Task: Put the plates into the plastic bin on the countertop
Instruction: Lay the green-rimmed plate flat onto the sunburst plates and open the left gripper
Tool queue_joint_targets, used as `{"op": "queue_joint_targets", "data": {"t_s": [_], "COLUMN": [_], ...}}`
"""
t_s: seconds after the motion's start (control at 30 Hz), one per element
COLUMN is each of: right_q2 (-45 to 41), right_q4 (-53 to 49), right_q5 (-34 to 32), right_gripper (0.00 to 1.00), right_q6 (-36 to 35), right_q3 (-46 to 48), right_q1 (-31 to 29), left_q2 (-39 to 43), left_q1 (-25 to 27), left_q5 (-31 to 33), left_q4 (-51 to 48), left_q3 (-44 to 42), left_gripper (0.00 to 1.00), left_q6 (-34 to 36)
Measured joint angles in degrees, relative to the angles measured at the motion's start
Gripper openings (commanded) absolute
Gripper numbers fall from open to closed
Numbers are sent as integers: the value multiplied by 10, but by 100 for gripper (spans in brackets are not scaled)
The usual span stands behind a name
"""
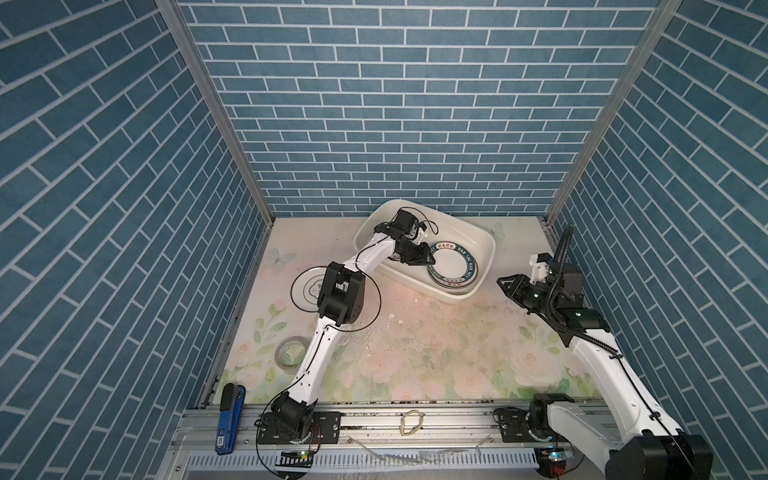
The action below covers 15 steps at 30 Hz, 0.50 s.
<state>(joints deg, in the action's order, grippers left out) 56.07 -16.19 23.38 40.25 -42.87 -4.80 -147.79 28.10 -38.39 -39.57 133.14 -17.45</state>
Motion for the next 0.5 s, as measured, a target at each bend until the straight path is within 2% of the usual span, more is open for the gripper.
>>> {"op": "queue_joint_targets", "data": {"t_s": [0.5], "right_q2": [0], "right_q4": [1], "right_q5": [2], "right_gripper": [29], "right_q6": [0], "right_q3": [1], "right_q1": [4], "left_q2": [0], "left_q1": [6], "left_q5": [3], "left_q4": [-3], "left_q3": [0], "left_gripper": [53], "left_q6": [10]}}
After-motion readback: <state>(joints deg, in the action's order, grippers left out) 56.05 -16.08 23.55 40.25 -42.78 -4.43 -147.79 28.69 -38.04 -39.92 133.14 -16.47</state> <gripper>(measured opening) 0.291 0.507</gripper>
